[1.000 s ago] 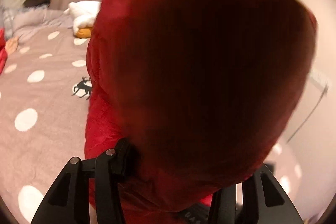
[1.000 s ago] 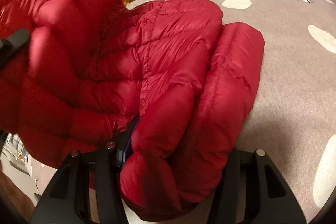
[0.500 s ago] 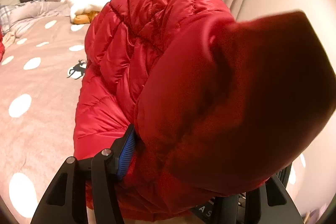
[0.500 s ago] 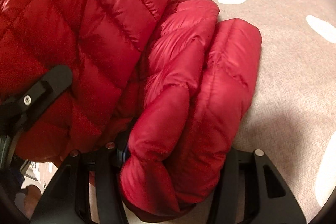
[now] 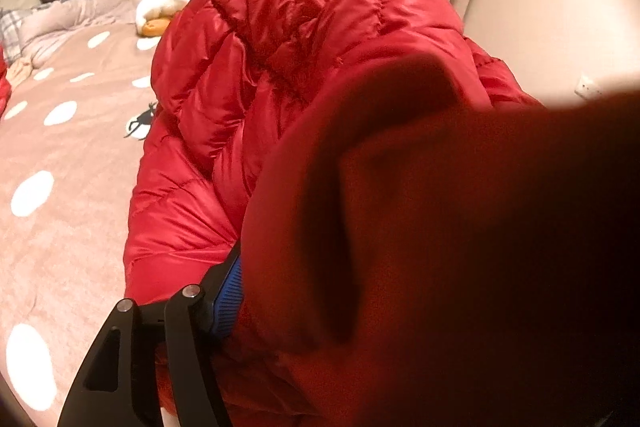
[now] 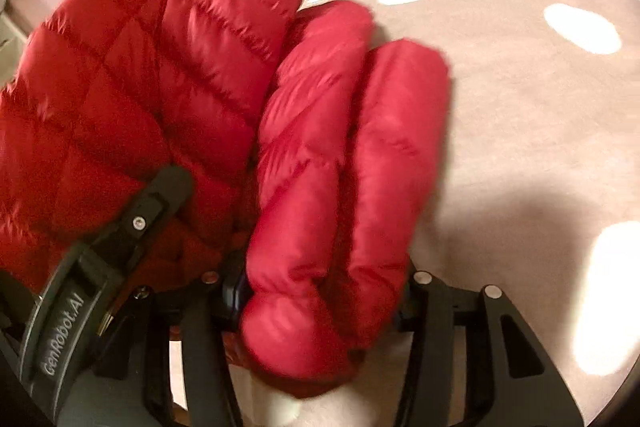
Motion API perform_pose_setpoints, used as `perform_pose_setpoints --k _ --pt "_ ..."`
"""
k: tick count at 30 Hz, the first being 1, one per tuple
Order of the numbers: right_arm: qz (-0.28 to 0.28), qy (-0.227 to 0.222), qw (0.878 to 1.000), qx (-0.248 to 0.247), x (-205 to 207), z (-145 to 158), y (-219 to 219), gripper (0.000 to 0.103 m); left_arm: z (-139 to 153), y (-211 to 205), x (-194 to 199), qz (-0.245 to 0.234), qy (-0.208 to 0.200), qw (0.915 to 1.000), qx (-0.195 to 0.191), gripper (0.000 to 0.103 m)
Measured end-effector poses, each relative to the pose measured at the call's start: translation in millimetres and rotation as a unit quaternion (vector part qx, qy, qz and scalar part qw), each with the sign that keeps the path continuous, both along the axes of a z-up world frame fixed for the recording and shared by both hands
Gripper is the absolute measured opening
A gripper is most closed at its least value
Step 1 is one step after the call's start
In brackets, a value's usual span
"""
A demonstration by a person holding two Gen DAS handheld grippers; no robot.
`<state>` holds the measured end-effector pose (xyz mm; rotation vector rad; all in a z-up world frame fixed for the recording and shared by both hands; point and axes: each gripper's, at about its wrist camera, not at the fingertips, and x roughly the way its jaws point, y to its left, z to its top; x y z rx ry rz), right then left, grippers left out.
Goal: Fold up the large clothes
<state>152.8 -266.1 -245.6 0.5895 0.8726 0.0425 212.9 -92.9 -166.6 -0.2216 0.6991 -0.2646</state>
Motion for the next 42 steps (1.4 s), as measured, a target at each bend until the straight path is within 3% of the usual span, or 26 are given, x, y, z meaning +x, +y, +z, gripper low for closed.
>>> perform_pose_setpoints --k 4,7,11,14,20,24,27,35,39,42 --pt "-0.016 -0.023 0.995 -0.101 -14.7 32.6 2.0 0.054 7.5 10.2 -3.2 0.002 0.005 0.9999 -0.009 0.061" --pt "-0.034 -0.058 0.989 -0.134 -30.4 54.5 -2.9 0.054 8.1 -1.1 -4.7 -0.003 0.002 0.9998 0.019 0.062" --pt "-0.027 -0.104 0.99 -0.095 -45.6 85.7 -17.0 0.056 5.3 -10.4 -11.0 -0.003 -0.007 0.999 0.044 0.063" --pt "-0.018 -0.132 0.99 -0.039 -43.7 94.5 -20.9 0.068 -1.2 -12.7 -19.2 -0.008 -0.01 0.998 0.062 0.063" --pt "0.038 -0.14 0.988 0.061 -18.5 96.4 -5.9 0.068 -5.3 -16.9 -25.2 -0.014 -0.018 0.9961 0.085 0.066" --pt "0.039 -0.116 0.991 0.061 -10.9 87.3 3.2 0.057 -4.8 -16.3 -35.3 -0.019 -0.015 0.9964 0.082 0.067" --pt "0.065 -0.103 0.986 0.113 2.1 77.3 2.0 0.05 -3.3 -17.5 -33.1 -0.021 -0.016 0.9961 0.084 0.067" --pt "0.069 -0.096 0.984 0.137 -0.2 82.1 2.8 0.053 -8.8 -15.3 -27.8 -0.023 -0.017 0.9964 0.08 0.068" --pt "0.071 -0.093 0.985 0.129 0.0 82.4 6.1 0.062 -8.9 -15.2 -29.3 -0.03 -0.016 0.9966 0.076 0.07" --pt "0.075 -0.09 0.984 0.135 3.8 78.1 6.5 0.063 -8.9 -15.6 -31.6 -0.03 -0.014 0.9969 0.072 0.07"
